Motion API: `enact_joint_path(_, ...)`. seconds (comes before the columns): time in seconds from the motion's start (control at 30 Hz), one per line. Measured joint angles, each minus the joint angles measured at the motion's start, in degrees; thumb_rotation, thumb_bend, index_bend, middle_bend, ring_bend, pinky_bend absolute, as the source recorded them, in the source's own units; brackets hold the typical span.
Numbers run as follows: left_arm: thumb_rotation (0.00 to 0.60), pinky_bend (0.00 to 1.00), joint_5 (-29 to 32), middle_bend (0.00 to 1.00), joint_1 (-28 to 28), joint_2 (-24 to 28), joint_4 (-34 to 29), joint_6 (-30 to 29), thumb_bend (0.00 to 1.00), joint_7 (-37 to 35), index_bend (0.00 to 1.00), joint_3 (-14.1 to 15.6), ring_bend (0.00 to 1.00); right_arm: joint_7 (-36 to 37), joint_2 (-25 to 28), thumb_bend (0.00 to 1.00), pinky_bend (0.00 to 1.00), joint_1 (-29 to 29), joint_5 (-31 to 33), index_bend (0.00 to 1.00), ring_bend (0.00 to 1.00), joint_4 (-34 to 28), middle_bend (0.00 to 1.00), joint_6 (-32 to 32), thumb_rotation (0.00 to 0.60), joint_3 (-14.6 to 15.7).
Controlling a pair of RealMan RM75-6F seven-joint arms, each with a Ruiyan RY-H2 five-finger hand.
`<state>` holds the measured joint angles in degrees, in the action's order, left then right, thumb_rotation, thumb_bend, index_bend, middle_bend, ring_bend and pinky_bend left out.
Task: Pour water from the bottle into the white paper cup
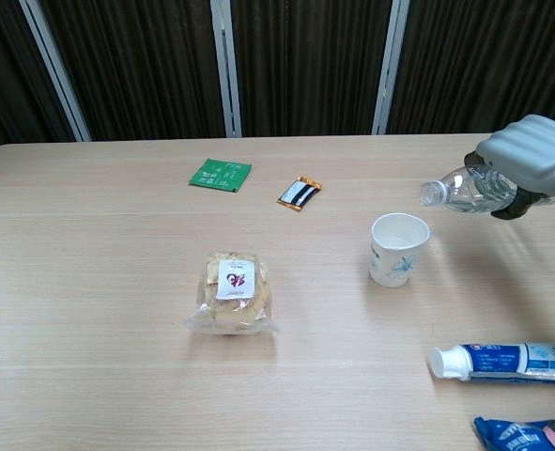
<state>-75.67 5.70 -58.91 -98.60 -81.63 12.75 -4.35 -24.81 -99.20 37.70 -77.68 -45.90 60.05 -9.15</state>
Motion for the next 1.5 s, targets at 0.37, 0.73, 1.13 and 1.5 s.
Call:
enact_joint_path(0.37,0.6,0.0,0.26,0.0,0.13,-0.06,0.01,0.18,0.0,0.17,0.0,0.05,0.0,-1.26,-0.02,0.55,0.46,0.05,0.3,0.51,0.51,0.69,0.65,0.12,0.6,0.05)
enact_joint_path(0.73,0.6,0.0,0.42,0.0,0.16,-0.15,-0.1,0.19,0.0,0.49,0.0,0.14,0.0,-2.04,-0.34,0.55,0.46,0.04,-0.78,0.51,0.51,1.86,0.65,1.57,0.6,0.65)
enact_joint_path(1.13,0.6,0.0,0.38,0.0,0.1,0.0,-0.33,0.05,0.0,0.46,0.0,0.21,0.0,-3.74,-0.32,0.55,0.46,-0.08,-1.4,0.51,0.51,2.37,0.65,2.85,0.6,0.88)
enact_joint_path(1.5,0.6,0.0,0.48,0.0,0.14,0.11,-0.43,0.17,0.0,0.43,0.0,0.26,0.0,-4.9,-0.06,0.56,0.46,-0.2,-0.97,0.51,0.51,1.42,0.65,2.76,0.6,0.65)
